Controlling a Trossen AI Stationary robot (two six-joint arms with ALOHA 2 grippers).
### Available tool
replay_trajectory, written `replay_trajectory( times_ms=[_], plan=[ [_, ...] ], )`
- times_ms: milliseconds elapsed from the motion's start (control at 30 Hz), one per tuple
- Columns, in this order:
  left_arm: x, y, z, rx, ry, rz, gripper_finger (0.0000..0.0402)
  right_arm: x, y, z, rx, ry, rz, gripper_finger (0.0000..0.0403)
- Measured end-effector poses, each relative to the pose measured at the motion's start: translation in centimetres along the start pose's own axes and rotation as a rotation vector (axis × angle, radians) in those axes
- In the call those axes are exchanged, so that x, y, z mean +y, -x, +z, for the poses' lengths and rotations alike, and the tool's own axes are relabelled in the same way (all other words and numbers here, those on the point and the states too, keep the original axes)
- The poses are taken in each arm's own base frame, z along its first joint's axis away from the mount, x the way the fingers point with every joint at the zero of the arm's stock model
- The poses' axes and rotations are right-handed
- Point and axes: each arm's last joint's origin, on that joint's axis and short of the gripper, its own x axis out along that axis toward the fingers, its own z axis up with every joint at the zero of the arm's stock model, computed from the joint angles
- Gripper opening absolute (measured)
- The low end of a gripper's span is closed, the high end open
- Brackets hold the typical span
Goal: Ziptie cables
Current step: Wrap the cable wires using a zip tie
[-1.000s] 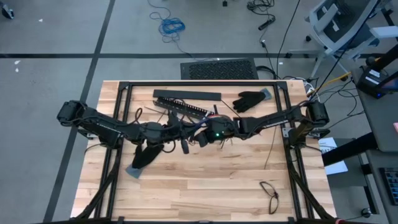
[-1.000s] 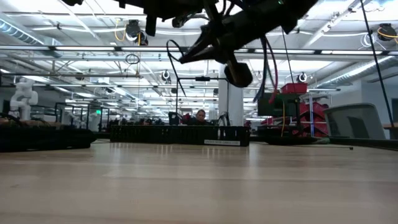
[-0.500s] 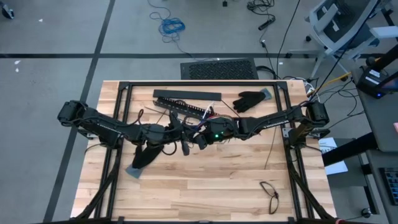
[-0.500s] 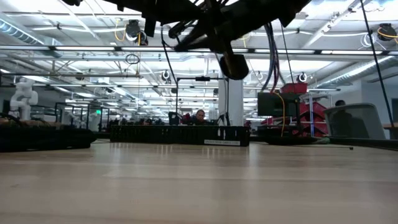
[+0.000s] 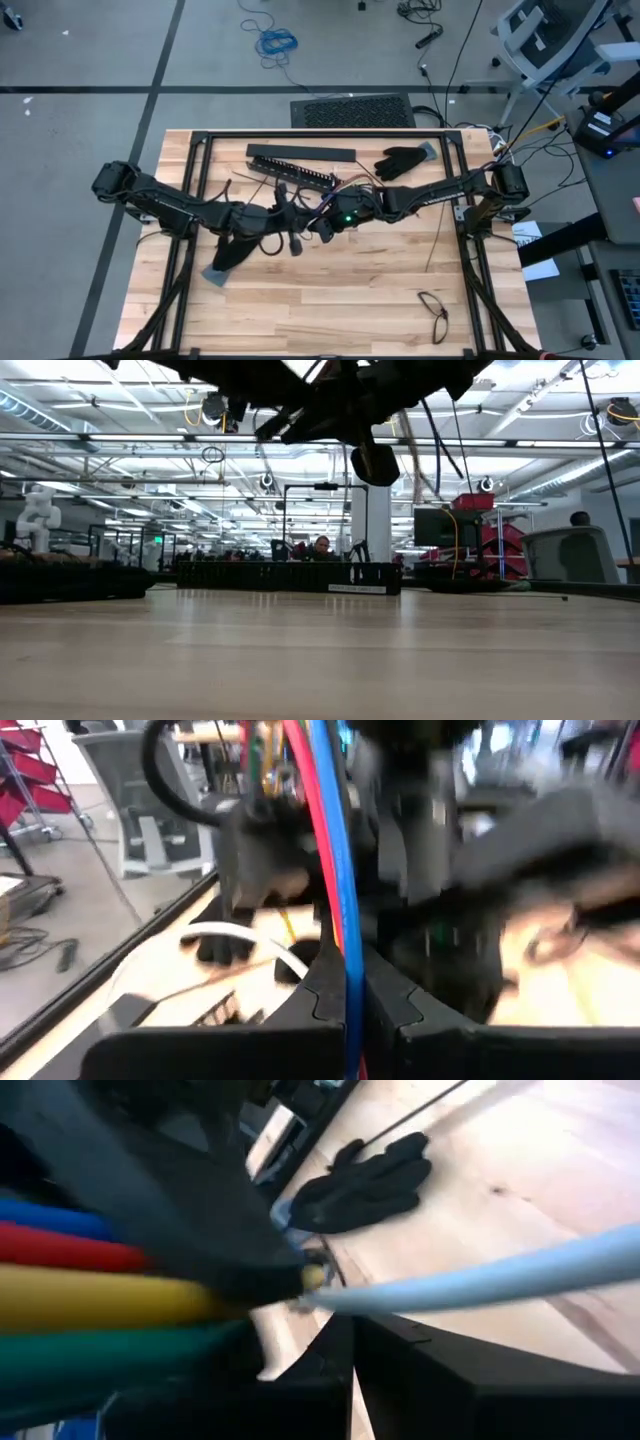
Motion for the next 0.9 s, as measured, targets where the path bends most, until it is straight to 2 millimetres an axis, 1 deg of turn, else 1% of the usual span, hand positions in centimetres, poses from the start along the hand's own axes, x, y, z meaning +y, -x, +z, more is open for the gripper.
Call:
replay_trajectory(
  times_ms=[133,200,367,467,533,600,667,800,900],
  plan=[
    [-0.1,0.0,-0.7,0.060,-0.054,-0.006,0.0009,0.1,0.0,0.1,0.004,0.014,0.015,0.0000],
    [-0.2,0.0,-0.8,0.072,-0.058,-0.035,0.0019,0.1,0.0,0.0,0.008,0.020,0.020,0.0000],
    [-0.2,0.0,-0.7,0.059,-0.052,-0.039,0.0037,0.1,0.1,0.3,0.003,0.021,0.023,0.0000],
    [-0.2,0.0,-0.7,0.058,-0.051,-0.040,0.0040,0.1,0.1,0.3,0.004,0.035,0.022,0.0000],
    [-0.1,0.1,-0.8,0.065,-0.055,-0.037,0.0035,0.0,0.1,0.2,0.010,0.045,0.008,0.0000],
    [0.0,0.3,-0.9,0.097,-0.070,-0.032,0.0020,-0.6,0.2,0.0,0.036,0.073,-0.061,0.0000],
    [0.3,0.8,-1.0,0.134,-0.090,-0.009,0.0010,-1.7,0.4,-0.6,0.088,0.101,-0.179,0.0000],
    [1.2,2.6,-0.3,0.169,-0.113,0.063,0.0008,-3.7,1.1,-1.6,0.184,0.186,-0.427,0.0000],
    [2.0,4.0,0.1,0.188,-0.099,0.112,0.0007,-4.8,1.6,-1.4,0.237,0.218,-0.502,0.0000]
  ],
)
